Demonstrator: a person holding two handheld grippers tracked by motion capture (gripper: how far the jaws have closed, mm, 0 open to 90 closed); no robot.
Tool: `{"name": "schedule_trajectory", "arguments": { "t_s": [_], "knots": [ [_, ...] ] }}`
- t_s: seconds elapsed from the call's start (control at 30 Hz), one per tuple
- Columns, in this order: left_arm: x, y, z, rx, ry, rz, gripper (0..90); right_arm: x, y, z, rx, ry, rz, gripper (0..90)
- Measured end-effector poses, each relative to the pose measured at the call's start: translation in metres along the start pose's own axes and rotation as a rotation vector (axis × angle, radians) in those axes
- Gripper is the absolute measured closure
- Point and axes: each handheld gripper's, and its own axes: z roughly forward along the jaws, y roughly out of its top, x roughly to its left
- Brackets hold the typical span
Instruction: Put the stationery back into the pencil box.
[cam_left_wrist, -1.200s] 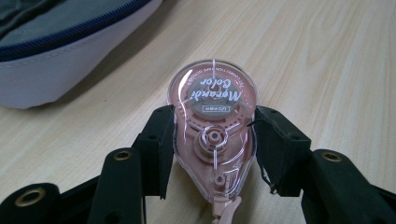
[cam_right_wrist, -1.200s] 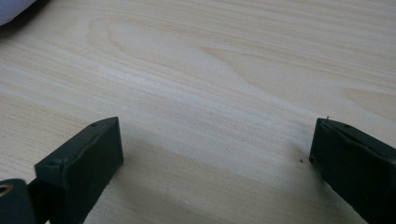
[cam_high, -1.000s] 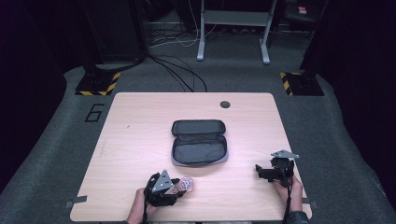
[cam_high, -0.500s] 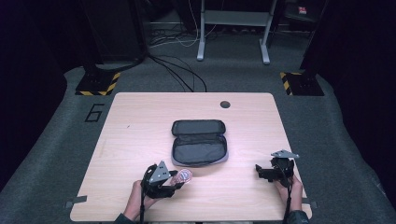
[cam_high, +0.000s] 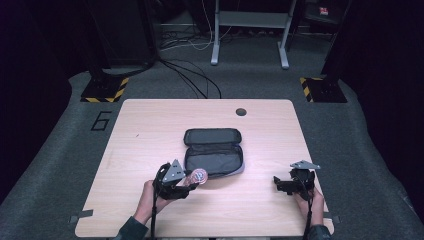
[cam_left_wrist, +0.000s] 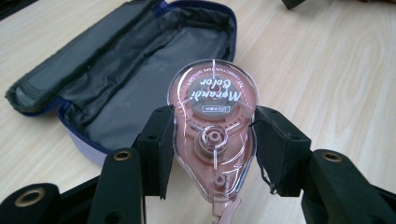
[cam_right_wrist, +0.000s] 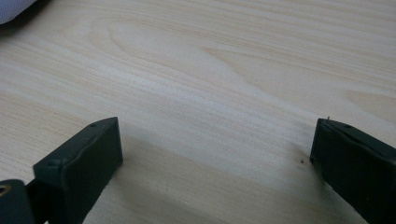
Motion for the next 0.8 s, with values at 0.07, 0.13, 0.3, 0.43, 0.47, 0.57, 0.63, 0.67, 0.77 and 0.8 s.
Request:
{"name": "schedule_trajectory", "arguments": {
  "t_s": [0.07,0.13,0.3,0.43,0.47,0.57,0.63,0.67,0.77,0.8],
  "knots": [
    [0.004,0.003,0.002,-0.007,-0.002,-0.006,50.2,0.000,0.000,0.000,0.000,0.000,0.000,1.8],
    [0.006,0.006,0.004,-0.006,0.002,-0.006,50.2,0.000,0.000,0.000,0.000,0.000,0.000,1.8],
    [0.016,0.013,0.012,0.000,-0.001,-0.006,50.2,0.000,0.000,0.000,0.000,-0.001,0.001,1.7],
    [0.022,0.020,0.020,0.012,0.006,-0.004,50.2,0.000,0.000,0.000,0.000,-0.001,0.001,1.7],
    [0.024,0.022,0.024,0.018,0.006,-0.006,50.2,0.000,0.000,0.000,0.000,-0.001,0.001,1.7],
    [0.029,0.026,0.032,0.033,0.013,-0.007,50.2,0.000,0.000,0.000,0.000,-0.001,0.001,1.7],
    [0.032,0.028,0.037,0.038,0.015,-0.003,50.2,0.000,0.000,0.000,0.000,-0.001,0.001,1.7],
    [0.033,0.029,0.040,0.036,0.015,-0.010,50.2,0.000,0.000,0.000,0.000,-0.001,0.001,1.7],
    [0.037,0.030,0.050,0.038,0.016,-0.024,50.2,0.000,0.000,0.000,0.000,-0.001,0.001,1.7],
    [0.038,0.031,0.054,0.042,0.013,-0.031,50.1,0.000,0.000,0.000,0.000,-0.001,0.001,1.7]
  ]
}}
